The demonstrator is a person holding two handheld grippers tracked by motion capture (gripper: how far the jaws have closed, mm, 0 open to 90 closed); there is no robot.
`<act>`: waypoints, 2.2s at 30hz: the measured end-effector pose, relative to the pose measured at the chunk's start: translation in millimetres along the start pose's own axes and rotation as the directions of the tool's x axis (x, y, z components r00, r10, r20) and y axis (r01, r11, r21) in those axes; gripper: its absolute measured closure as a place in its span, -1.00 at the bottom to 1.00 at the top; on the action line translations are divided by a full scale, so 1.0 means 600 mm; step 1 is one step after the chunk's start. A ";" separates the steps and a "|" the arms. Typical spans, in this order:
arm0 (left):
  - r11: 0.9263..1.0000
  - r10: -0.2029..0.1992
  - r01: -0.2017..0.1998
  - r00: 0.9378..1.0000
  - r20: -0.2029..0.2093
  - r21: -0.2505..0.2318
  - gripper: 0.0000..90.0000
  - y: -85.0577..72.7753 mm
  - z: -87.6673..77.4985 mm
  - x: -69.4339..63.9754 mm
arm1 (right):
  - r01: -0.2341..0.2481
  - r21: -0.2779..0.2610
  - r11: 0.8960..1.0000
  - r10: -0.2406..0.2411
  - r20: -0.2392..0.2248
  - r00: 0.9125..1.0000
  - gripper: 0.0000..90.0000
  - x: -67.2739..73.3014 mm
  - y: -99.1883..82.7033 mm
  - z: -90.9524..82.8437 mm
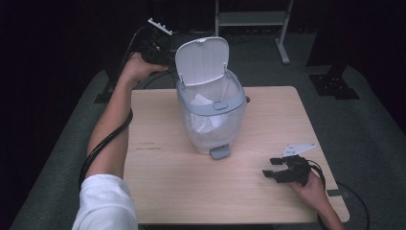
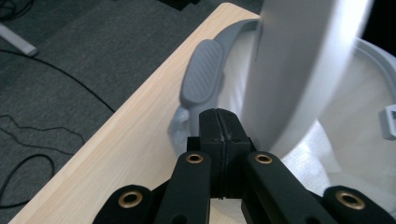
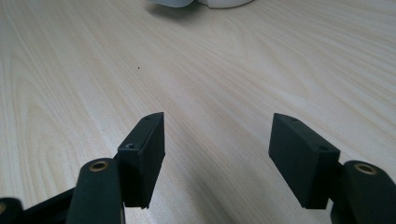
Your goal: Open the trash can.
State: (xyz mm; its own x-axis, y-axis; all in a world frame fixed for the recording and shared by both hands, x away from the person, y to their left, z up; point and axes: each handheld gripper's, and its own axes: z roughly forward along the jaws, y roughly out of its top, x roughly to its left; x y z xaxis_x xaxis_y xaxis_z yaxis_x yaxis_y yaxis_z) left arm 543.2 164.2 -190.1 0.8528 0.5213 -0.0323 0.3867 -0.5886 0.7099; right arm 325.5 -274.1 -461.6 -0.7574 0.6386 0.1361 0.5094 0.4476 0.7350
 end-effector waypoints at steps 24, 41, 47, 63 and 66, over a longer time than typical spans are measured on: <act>0.977 0.182 -0.189 0.980 0.087 0.094 0.90 0.028 0.009 -0.100 | 0.020 0.018 1.000 -0.020 -0.017 1.000 -0.22 0.007 0.007 0.012; 0.959 0.234 -0.250 0.964 0.127 0.132 0.76 0.032 0.034 -0.139 | 0.031 0.017 0.999 -0.031 -0.015 0.999 -0.22 0.010 0.008 0.013; 0.955 0.241 -0.261 0.960 0.144 0.138 0.70 0.029 0.046 -0.148 | 0.033 0.017 0.999 -0.033 -0.018 0.999 -0.22 0.013 0.009 0.014; 0.951 0.254 -0.278 0.952 0.172 0.133 0.60 0.034 0.069 -0.170 | 0.038 0.018 0.999 -0.038 -0.019 0.999 -0.22 0.015 0.011 0.016; 0.951 0.256 -0.279 0.951 0.171 0.130 0.59 0.035 0.071 -0.173 | 0.038 0.017 0.999 -0.037 -0.018 0.999 -0.22 0.015 0.011 0.016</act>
State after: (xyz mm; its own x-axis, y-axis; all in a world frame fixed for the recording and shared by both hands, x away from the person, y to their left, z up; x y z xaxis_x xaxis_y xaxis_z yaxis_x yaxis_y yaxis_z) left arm 477.6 71.8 -201.8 0.9704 0.2395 0.0303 0.1755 -0.7860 0.5927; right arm 325.8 -259.2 -461.5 -0.7833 0.6098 0.1208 0.4876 0.4821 0.7279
